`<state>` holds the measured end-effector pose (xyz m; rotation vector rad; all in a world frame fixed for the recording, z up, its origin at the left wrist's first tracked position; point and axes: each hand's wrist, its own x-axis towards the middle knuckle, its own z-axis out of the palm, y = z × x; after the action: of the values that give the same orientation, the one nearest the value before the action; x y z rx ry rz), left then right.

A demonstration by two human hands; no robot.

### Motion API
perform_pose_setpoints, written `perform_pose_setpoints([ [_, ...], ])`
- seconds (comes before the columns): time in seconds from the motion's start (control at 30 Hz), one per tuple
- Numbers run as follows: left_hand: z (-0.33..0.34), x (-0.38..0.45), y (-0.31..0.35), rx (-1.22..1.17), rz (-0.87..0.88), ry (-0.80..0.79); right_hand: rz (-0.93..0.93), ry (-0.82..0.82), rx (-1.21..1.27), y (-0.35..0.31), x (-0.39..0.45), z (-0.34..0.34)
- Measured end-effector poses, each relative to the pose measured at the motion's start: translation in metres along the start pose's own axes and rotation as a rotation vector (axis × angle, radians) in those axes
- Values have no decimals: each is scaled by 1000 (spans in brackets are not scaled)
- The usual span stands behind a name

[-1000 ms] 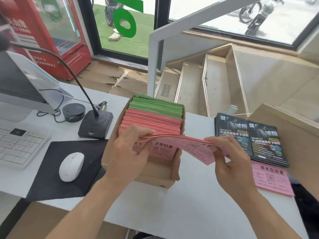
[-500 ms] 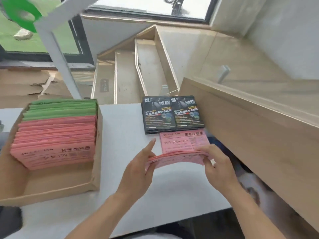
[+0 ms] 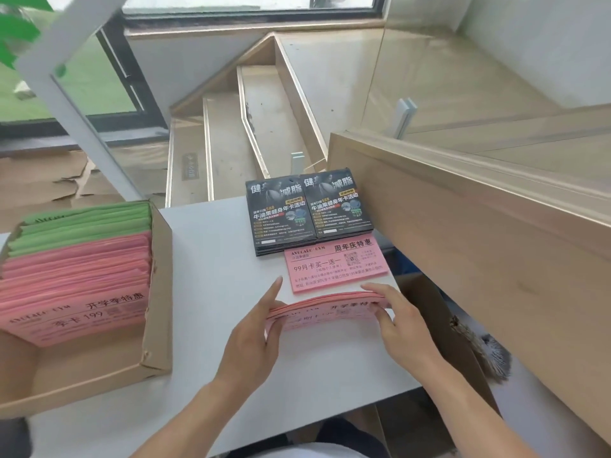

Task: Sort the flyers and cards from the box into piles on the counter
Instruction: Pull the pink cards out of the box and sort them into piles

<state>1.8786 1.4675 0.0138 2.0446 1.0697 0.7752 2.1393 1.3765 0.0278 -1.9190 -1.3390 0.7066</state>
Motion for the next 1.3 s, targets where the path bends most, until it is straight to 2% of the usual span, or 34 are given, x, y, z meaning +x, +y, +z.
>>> perform_pose_setpoints([
  [0.13, 0, 1, 1, -7, 6, 18, -24, 7, -7, 2, 4, -2],
  [0.3, 8, 1, -9, -47, -38, 46, 29, -58, 10, 7, 12, -2],
  [0.47, 14, 25, -3, -176, -286, 66, 110, 39, 155, -3, 32, -6],
  [0.57, 17, 58, 6, -202, -353, 80, 146, 128, 192, -8, 58, -12],
  [0.67, 23, 88, 9, -142, -393, 108, 142, 177, 128, -8, 84, -13],
  [0.77, 32, 105, 0, -120, -494, 81, 127, 176, -59, 1, 106, -6],
  [0.9, 38, 94, -16, -71, -572, -52, 186, 100, -249, 12, 113, 6],
  [1.0, 41, 75, -20, -33, -572, -100, 137, 81, -353, 16, 105, 6],
  [1.17, 50, 70, -23, 153, -457, -148, 182, -210, -402, 21, 97, 4],
  [1.3, 53, 81, -22, 260, -383, -151, 184, -251, -402, 12, 111, 3],
])
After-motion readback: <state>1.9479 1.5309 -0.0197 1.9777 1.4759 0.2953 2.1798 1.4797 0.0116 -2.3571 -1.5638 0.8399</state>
